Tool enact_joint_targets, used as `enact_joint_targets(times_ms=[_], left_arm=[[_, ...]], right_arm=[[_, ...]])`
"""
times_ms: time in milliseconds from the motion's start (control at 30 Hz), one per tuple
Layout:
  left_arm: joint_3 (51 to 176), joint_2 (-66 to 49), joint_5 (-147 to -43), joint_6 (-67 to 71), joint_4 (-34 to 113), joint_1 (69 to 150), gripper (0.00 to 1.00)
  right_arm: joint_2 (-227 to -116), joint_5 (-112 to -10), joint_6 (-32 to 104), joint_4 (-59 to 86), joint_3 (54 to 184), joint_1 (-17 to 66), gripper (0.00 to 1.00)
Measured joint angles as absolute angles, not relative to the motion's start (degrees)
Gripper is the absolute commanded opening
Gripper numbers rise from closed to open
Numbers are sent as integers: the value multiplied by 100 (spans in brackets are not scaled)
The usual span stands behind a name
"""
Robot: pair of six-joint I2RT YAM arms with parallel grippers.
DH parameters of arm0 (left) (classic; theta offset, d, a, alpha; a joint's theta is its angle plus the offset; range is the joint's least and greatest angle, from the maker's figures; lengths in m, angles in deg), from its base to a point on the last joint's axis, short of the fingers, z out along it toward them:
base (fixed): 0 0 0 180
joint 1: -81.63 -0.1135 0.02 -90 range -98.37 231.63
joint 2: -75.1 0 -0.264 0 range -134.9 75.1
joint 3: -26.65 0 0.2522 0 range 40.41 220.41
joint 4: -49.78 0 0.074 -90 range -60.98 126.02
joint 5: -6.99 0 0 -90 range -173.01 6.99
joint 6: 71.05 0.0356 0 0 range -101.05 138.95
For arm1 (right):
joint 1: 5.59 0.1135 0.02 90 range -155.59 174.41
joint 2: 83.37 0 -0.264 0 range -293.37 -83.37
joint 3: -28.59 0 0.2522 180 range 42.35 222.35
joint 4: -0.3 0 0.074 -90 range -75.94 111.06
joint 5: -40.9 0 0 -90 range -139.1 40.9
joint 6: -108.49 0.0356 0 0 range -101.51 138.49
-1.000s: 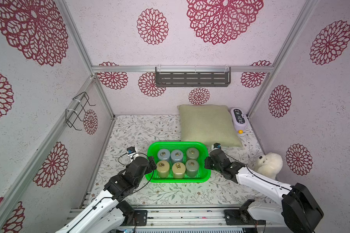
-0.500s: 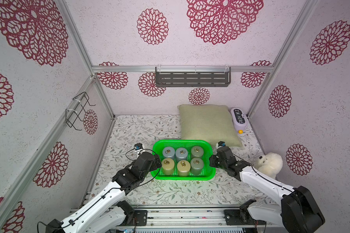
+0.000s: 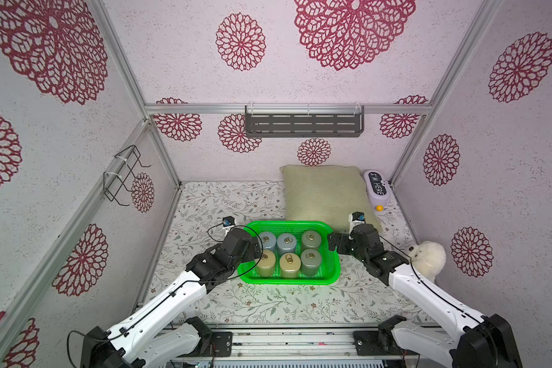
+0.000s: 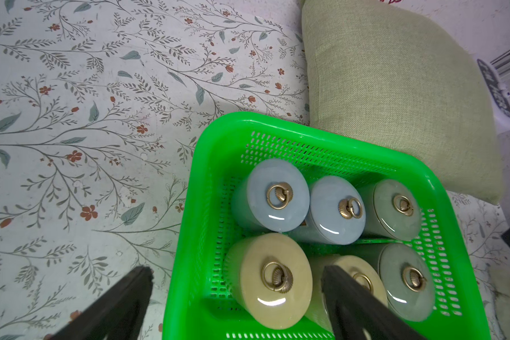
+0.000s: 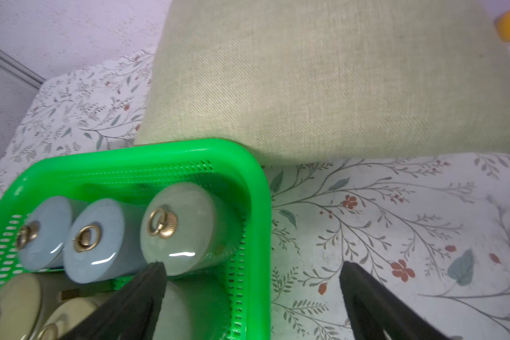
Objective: Take the tea canister out of the basket
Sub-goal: Pick up the tea canister from the basket.
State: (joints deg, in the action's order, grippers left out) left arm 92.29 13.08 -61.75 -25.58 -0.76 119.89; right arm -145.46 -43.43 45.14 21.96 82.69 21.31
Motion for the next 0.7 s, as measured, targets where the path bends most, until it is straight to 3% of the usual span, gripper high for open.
enact_joint_targets(times_ms=[300,700], left_arm=[[10636,-268,-6565,-2152,-1079,11943,97],[11681,-1559,-7542,-1581,-1822,11405,97]], right_arm=[[-14467,-5211,4175,1682,8291,2323,99],[-13949,-5556,4055,1134,7714,2369,99]])
